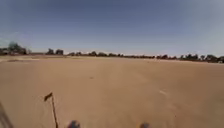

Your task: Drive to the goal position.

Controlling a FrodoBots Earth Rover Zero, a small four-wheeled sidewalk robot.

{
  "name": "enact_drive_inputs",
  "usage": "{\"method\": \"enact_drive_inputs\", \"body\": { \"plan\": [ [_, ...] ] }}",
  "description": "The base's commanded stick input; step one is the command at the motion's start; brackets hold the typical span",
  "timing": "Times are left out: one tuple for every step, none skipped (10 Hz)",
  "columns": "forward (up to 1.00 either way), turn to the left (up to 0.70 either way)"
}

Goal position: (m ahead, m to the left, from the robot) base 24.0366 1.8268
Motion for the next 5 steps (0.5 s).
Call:
{"method": "enact_drive_inputs", "body": {
  "plan": [
    [0.70,0.00],
    [0.70,0.00],
    [0.70,0.00],
    [0.70,0.00],
    [0.70,0.00]
  ]
}}
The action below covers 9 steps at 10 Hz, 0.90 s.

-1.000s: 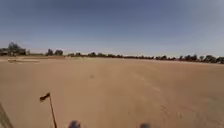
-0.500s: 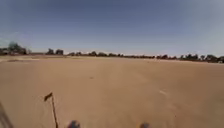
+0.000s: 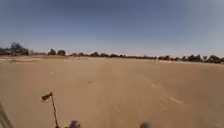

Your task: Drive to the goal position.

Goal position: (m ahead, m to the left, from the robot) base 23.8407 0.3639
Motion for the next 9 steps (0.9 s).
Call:
{"method": "enact_drive_inputs", "body": {
  "plan": [
    [0.70,0.00],
    [0.70,0.00],
    [0.70,0.00],
    [0.70,0.00],
    [0.70,0.00],
    [0.70,0.00],
    [0.70,0.00],
    [0.70,0.00],
    [0.70,0.00]
  ]
}}
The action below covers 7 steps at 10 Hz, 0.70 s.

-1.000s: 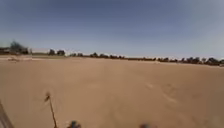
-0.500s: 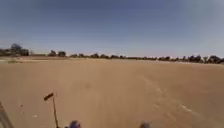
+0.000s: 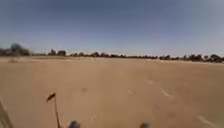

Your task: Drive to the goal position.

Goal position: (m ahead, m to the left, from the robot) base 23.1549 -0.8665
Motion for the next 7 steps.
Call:
{"method": "enact_drive_inputs", "body": {
  "plan": [
    [0.70,0.00],
    [0.70,0.00],
    [0.70,0.00],
    [0.70,0.00],
    [0.70,0.00],
    [0.70,0.00],
    [0.70,0.00]
  ]
}}
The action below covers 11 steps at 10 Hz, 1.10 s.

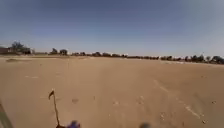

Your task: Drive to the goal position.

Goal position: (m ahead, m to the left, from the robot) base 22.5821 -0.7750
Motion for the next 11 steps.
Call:
{"method": "enact_drive_inputs", "body": {
  "plan": [
    [0.70,0.00],
    [0.70,0.00],
    [0.70,0.00],
    [0.70,0.00],
    [0.70,0.00],
    [0.70,0.00],
    [0.70,0.00],
    [0.70,0.00],
    [0.70,0.00],
    [0.70,0.00],
    [0.70,0.00]
  ]
}}
